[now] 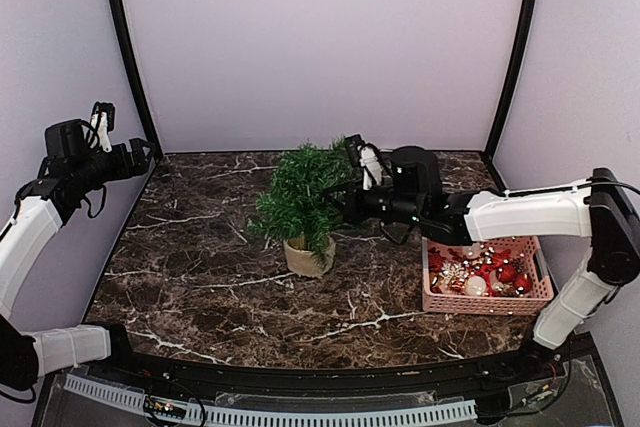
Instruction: Decorate the small christmas tree
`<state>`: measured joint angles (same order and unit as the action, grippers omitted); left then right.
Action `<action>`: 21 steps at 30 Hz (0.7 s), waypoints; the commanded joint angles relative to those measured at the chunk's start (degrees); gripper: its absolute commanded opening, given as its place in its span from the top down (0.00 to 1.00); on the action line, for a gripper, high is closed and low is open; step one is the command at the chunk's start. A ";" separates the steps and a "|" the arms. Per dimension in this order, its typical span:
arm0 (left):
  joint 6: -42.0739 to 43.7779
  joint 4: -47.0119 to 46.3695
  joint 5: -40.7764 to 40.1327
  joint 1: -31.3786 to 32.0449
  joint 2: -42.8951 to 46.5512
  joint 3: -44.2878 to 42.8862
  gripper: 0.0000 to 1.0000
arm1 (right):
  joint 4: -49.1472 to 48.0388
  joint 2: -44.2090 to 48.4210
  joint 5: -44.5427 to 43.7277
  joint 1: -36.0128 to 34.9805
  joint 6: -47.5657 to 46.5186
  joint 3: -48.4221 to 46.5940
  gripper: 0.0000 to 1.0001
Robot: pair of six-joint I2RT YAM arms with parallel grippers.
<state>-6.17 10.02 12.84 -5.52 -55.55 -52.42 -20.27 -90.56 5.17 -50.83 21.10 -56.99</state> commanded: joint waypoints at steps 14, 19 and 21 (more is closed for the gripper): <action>1.22 -0.01 -0.58 -0.19 0.99 0.66 0.01 | -8.51 -2.13 4.18 -3.43 2.44 1.99 1.00; 1.29 -0.02 -0.57 -0.19 1.09 0.74 0.01 | -6.30 -0.27 2.95 -4.04 2.37 2.78 0.94; 1.25 -0.10 -0.42 -0.19 1.13 0.74 0.01 | -5.16 0.97 2.11 -4.30 2.43 3.42 0.79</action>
<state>-5.54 10.02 12.58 -5.52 -55.53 -52.42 -25.21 -93.01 8.75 -54.06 22.92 -54.85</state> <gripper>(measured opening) 0.989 0.086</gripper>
